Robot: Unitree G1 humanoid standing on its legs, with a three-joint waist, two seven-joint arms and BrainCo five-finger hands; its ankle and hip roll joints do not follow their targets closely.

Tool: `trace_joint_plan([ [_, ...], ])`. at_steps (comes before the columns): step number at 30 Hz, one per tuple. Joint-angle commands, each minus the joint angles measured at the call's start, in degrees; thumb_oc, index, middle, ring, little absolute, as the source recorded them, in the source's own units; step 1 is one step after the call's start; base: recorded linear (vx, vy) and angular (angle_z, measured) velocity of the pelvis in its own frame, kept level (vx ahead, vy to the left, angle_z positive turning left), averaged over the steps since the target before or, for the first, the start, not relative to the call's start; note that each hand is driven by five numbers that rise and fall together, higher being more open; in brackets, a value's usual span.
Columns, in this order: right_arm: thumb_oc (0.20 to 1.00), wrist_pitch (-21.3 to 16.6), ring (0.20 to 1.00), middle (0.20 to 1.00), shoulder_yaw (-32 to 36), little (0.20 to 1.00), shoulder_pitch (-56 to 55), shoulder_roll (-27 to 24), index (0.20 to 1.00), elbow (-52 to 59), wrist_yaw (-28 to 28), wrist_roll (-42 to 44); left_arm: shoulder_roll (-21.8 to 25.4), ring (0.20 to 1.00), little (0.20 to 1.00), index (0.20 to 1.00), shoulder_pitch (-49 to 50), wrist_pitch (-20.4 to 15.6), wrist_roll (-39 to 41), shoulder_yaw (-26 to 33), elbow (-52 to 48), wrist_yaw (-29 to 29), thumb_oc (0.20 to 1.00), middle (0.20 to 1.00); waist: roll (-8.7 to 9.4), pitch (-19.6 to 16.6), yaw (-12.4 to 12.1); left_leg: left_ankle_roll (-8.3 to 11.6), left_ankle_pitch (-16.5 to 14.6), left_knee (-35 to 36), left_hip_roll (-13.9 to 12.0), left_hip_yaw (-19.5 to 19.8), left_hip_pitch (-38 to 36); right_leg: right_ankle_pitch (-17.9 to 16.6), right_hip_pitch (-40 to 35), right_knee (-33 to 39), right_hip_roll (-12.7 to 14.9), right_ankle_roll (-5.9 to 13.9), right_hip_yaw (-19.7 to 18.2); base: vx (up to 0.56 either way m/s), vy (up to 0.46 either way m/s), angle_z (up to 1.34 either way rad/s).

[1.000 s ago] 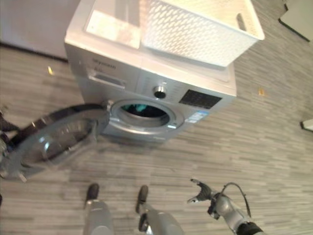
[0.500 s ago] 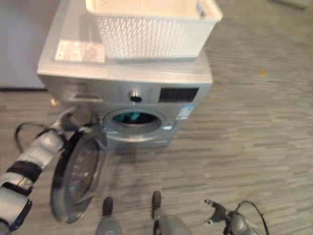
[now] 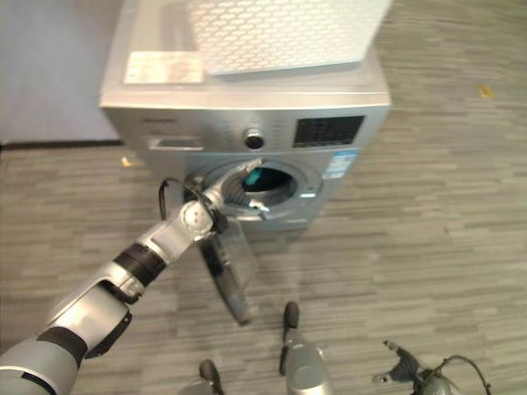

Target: Grab the laundry basket,head to the washer,open it,put in the laundry and shut it.

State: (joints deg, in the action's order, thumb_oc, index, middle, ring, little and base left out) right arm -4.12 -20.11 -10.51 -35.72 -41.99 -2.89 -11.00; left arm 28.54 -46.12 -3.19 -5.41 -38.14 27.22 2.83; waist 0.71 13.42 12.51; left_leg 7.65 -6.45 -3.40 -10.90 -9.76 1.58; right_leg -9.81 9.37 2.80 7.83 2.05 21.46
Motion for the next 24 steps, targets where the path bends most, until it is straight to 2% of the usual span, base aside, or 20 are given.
trace_joint_plan([
  [1,1.000,-1.75,1.000,1.000,-0.12,1.000,2.17,2.13,1.000,-2.47,-2.26,-0.13,8.67,1.000,1.000,1.000,5.01,-4.83,-8.46,10.65,-12.88,4.39,1.000,1.000,-0.20,-4.57,-5.05,-0.22,6.42,-0.49,-3.05,1.44,-6.54,11.19,3.58,-6.50,-4.89,1.37,-0.23,-0.03,-0.004,0.25],
  [4,1.000,-1.92,1.000,1.000,-1.21,1.000,1.64,3.94,1.000,-2.37,-3.41,-0.88,12.87,1.000,1.000,1.000,12.16,-5.57,-12.13,18.16,-22.73,4.59,1.000,1.000,0.14,-5.28,-6.44,-0.11,7.06,-0.53,-2.87,2.68,-7.07,11.81,2.69,-6.66,-4.83,1.25,0.47,0.01,-0.021,0.29],
  [5,1.000,-1.40,1.000,1.000,1.24,1.000,0.48,7.64,1.000,-2.30,-4.27,0.47,13.03,1.000,1.000,1.000,29.21,-6.19,-11.62,30.53,-31.62,3.58,1.000,1.000,0.35,-5.74,-9.71,-0.19,8.11,-2.61,-2.86,4.31,-7.02,13.06,0.67,-6.56,-5.21,0.23,1.13,0.03,-0.047,0.36],
  [7,1.000,-1.35,1.000,1.000,0.42,1.000,0.44,7.21,1.000,-2.20,-4.29,0.51,12.97,1.000,1.000,1.000,31.27,-5.83,-11.59,32.15,-33.15,2.95,1.000,1.000,0.17,-6.04,-8.92,-0.14,7.96,-2.83,-2.95,4.34,-7.04,13.07,0.50,-6.45,-5.30,0.18,1.15,0.01,-0.068,0.18],
  [8,1.000,-1.68,1.000,1.000,0.27,1.000,2.31,7.78,1.000,0.82,-5.11,2.19,11.07,1.000,1.000,1.000,41.58,-5.60,-9.98,36.79,-34.40,1.47,1.000,1.000,0.97,-5.23,-11.61,-0.08,11.56,-11.77,-2.58,6.52,-3.54,14.08,-2.08,-5.57,-6.22,-1.33,0.14,0.01,-0.157,0.21],
  [9,1.000,-1.97,1.000,1.000,-0.13,1.000,2.93,7.52,1.000,3.36,-6.16,3.53,9.71,1.000,1.000,1.000,47.46,-5.32,-8.22,38.97,-34.68,-0.23,1.000,1.000,1.83,-4.42,-12.96,-0.22,13.19,-18.18,-2.00,8.45,-0.38,14.45,-3.60,-4.89,-6.55,-2.25,-0.53,-0.01,-0.156,0.26],
  [10,1.000,-1.83,1.000,1.000,-0.41,1.000,2.80,7.35,1.000,3.64,-6.30,3.65,9.67,1.000,1.000,1.000,48.21,-5.24,-8.11,39.54,-35.22,-0.51,1.000,1.000,1.77,-4.54,-12.57,-0.16,12.86,-19.17,-2.07,8.76,0.21,14.38,-3.63,-4.75,-6.64,-2.35,-0.41,-0.02,-0.112,0.22],
  [11,1.000,-2.16,1.000,1.000,-1.23,1.000,4.05,6.90,1.000,5.92,-7.31,5.88,7.73,1.000,1.000,1.000,52.47,-5.01,-5.85,40.44,-33.34,-1.87,1.000,1.000,2.50,-3.75,-14.33,-0.46,14.11,-25.35,-0.77,11.43,3.74,14.50,-5.03,-4.02,-6.85,-2.96,-0.81,0.00,-0.093,0.23],
  [12,1.000,-1.54,1.000,1.000,-2.77,1.000,7.71,6.64,1.000,6.42,-8.16,7.81,5.49,1.000,1.000,1.000,58.34,-4.02,-5.41,40.45,-30.49,-4.05,1.000,1.000,3.37,-2.25,-17.65,-1.56,13.49,-29.21,0.79,14.51,7.94,15.18,-7.17,-3.50,-6.26,-3.10,-1.02,0.03,-0.097,0.28],
  [14,1.000,-0.94,1.000,1.000,-6.41,1.000,12.27,6.07,1.000,6.33,-9.41,7.22,4.25,1.000,1.000,1.000,61.59,-2.95,-5.77,39.29,-26.05,-5.91,1.000,1.000,3.87,-1.84,-20.74,-2.20,9.70,-24.54,0.48,15.11,11.01,15.42,-8.86,-2.98,-5.28,-2.10,0.01,0.12,-0.004,0.17],
  [15,1.000,-0.11,1.000,1.000,-10.72,1.000,17.57,6.48,1.000,6.14,-13.68,10.11,3.96,1.000,1.000,1.000,64.17,-2.27,-6.04,37.69,-21.10,-8.42,1.000,1.000,4.53,-2.04,-23.87,-2.34,5.99,-16.40,0.82,14.99,12.35,15.69,-10.02,-2.47,-4.74,-0.96,0.34,0.16,0.039,0.15],
  [16,1.000,-0.08,1.000,1.000,-10.87,1.000,17.75,6.49,1.000,6.07,-13.76,10.27,3.94,1.000,1.000,1.000,64.17,-2.35,-6.01,37.81,-21.01,-8.44,1.000,1.000,4.70,-1.97,-23.91,-2.35,6.19,-15.77,0.85,14.71,11.89,15.71,-10.09,-2.45,-4.64,-0.94,0.17,0.20,0.073,0.52],
  [17,1.000,1.27,1.000,1.000,-13.32,1.000,19.40,6.66,1.000,6.79,-17.09,12.31,3.82,1.000,1.000,1.000,65.70,-1.77,-5.38,37.58,-18.61,-10.08,1.000,1.000,4.86,-2.23,-25.59,-1.84,7.54,-9.63,0.95,15.27,12.08,16.23,-11.13,-2.30,-5.02,-0.59,-0.21,0.09,0.028,0.37],
  [18,1.000,1.29,1.000,1.000,-13.34,1.000,19.42,6.65,1.000,6.80,-17.10,12.32,3.82,1.000,1.000,1.000,65.71,-1.78,-5.38,37.60,-18.61,-10.08,1.000,1.000,4.91,-2.17,-25.61,-1.84,7.68,-9.37,0.97,15.18,11.87,16.23,-11.18,-2.29,-4.97,-0.60,-0.26,0.16,0.064,0.23],
  [19,1.000,2.30,1.000,1.000,-15.58,1.000,21.93,6.46,1.000,7.80,-19.65,13.44,3.78,1.000,1.000,1.000,66.47,-1.41,-4.96,36.87,-15.75,-11.30,1.000,1.000,5.09,-2.51,-27.12,-1.54,9.22,-5.82,0.62,15.82,12.88,16.76,-12.10,-2.24,-5.41,-0.23,-0.45,0.19,0.095,0.04],
  [20,1.000,3.50,1.000,1.000,-19.80,1.000,28.07,7.91,1.000,8.98,-21.87,18.03,3.39,1.000,1.000,1.000,65.35,-1.06,-5.20,34.23,-9.19,-10.86,1.000,1.000,5.56,-2.42,-29.23,-0.78,12.44,-1.02,0.54,15.80,14.37,17.73,-14.11,-2.36,-5.62,-0.05,-1.21,0.27,0.152,0.12],
  [21,1.000,4.18,1.000,1.000,-21.71,1.000,29.82,9.31,1.000,9.04,-22.94,19.39,2.69,1.000,1.000,1.000,65.11,-0.62,-5.18,33.76,-6.13,-10.64,1.000,1.000,5.52,-3.28,-29.79,-0.76,12.41,1.53,0.28,15.83,13.01,17.88,-14.48,-2.59,-5.79,0.32,-1.71,0.19,0.118,-0.10],
  [22,1.000,4.20,1.000,1.000,-21.83,1.000,29.97,9.34,1.000,8.96,-22.93,19.46,2.60,1.000,1.000,1.000,64.96,-0.77,-5.19,33.76,-5.85,-10.53,1.000,1.000,5.52,-3.16,-29.87,-0.75,12.60,2.00,0.20,15.61,12.62,17.88,-14.54,-2.61,-5.77,0.32,-1.88,0.20,0.150,-0.66],
  [23,1.000,4.42,1.000,1.000,-23.85,1.000,31.65,12.34,1.000,7.10,-21.94,20.53,1.19,1.000,1.000,1.000,62.69,-0.02,-4.51,31.72,1.44,-8.80,1.000,1.000,5.90,-4.52,-30.60,-0.87,12.03,1.03,0.91,16.11,11.07,18.01,-15.15,-3.07,-4.88,1.10,-1.93,0.11,0.103,-0.77],
  [24,1.000,4.34,1.000,1.000,-23.79,1.000,31.76,12.37,1.000,6.95,-21.90,20.52,1.16,1.000,1.000,1.000,62.41,-0.16,-4.50,31.58,1.71,-8.69,1.000,1.000,5.87,-4.49,-30.61,-0.98,12.28,0.98,0.99,16.16,11.31,17.77,-14.98,-3.05,-4.82,1.17,-1.86,0.26,0.226,-0.64],
])
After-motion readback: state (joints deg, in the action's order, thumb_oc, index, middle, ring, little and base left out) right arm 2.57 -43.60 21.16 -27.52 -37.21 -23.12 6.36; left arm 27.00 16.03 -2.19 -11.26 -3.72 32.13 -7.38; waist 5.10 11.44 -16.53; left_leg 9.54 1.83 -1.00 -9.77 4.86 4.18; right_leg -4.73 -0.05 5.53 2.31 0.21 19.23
